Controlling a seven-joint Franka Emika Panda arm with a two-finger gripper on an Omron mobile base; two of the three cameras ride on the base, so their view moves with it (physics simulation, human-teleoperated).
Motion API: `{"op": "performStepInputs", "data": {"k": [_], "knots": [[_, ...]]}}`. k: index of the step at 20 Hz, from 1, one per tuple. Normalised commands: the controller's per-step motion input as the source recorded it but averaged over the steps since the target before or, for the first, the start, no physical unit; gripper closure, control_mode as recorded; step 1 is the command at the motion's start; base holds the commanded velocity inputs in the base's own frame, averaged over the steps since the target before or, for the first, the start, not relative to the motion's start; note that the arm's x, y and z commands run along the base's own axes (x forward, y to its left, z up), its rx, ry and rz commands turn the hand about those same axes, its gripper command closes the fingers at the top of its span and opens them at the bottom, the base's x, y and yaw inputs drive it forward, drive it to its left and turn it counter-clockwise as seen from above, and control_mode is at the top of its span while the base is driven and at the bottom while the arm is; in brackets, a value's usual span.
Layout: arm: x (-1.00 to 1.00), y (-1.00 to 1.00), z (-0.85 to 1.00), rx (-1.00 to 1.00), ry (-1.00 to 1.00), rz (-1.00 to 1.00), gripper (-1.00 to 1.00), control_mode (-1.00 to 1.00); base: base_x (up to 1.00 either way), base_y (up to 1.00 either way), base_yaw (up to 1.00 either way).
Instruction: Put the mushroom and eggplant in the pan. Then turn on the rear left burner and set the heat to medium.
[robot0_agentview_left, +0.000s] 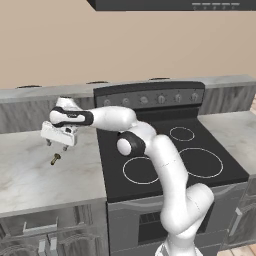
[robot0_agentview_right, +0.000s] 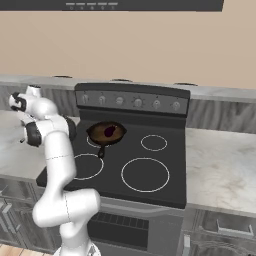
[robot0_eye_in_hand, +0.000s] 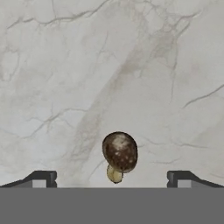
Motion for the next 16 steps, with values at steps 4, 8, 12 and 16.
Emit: {"op": "performStepInputs", "data": {"k": [4,8,12,16], "knots": [[-0.02,0.04,-0.14,0.0,-0.26,-0.01,-1.0,-1.0,0.0,0.0,0.0],[0.0,0.0,-0.23,0.0,-0.01,-0.03,-1.0,-1.0,0.0,0.0,0.0],[0.0,0.0,-0.13,0.0,0.0,-0.05,-1.0,-1.0,0.0,0.0,0.0],[0.0,0.0,-0.01,0.0,0.0,-0.03,-1.0,-1.0,0.0,0.0,0.0]]}}
